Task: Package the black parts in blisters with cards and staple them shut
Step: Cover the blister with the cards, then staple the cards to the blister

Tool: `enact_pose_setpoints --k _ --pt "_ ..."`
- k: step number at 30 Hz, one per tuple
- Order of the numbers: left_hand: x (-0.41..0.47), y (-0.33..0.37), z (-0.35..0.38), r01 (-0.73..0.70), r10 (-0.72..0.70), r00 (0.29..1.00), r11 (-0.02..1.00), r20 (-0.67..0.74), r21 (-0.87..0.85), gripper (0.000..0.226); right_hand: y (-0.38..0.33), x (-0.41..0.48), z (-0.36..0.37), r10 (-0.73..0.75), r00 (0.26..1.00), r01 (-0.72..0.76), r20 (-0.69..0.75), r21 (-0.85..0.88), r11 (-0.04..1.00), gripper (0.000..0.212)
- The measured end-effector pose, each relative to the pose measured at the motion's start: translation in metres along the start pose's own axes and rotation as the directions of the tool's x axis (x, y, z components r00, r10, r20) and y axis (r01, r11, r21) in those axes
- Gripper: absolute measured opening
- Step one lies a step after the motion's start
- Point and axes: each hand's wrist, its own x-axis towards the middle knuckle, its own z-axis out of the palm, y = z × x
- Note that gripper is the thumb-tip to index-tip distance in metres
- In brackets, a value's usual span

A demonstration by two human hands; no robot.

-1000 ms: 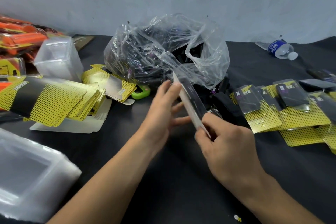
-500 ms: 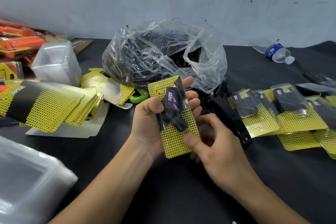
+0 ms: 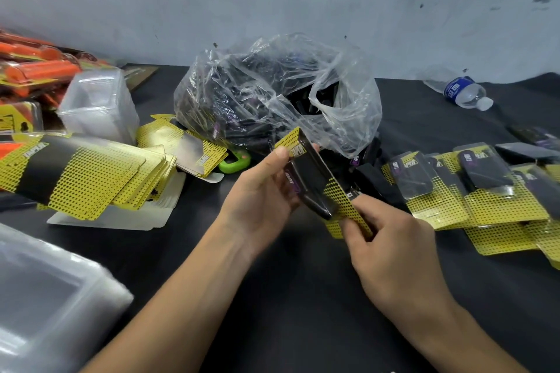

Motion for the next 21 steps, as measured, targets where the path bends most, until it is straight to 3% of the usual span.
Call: enact_pose_setpoints --k 3,7,11,16,21 --pt "0.002 -0.001 0.000 0.015 -0.020 0.992 0.999 -0.125 -0.045 0.050 0.001 0.001 -0.002 0.011 1.000 -0.011 0.014 -0.027 1.000 0.017" --pt "0.003 0.000 0.001 0.051 -0.046 0.988 0.998 -0.146 0.037 0.030 0.002 0.000 0.001 0.155 0.980 -0.177 0.128 0.180 0.968 0.010" --pt "0.004 0.001 -0.003 0.049 -0.043 0.988 0.998 -0.148 0.039 0.037 0.004 0.001 0.008 0.295 0.930 -0.362 0.219 0.419 0.833 0.029" --pt "0.006 0.000 -0.006 0.127 -0.127 0.986 0.992 -0.107 -0.006 0.029 0.007 0.002 0.012 0.323 0.911 -0.409 0.257 0.452 0.793 0.044" --pt "0.008 -0.002 -0.004 0.089 -0.096 0.979 0.995 -0.177 -0.046 0.034 0.007 0.002 0.015 0.308 0.877 -0.467 0.370 0.496 0.732 0.016"
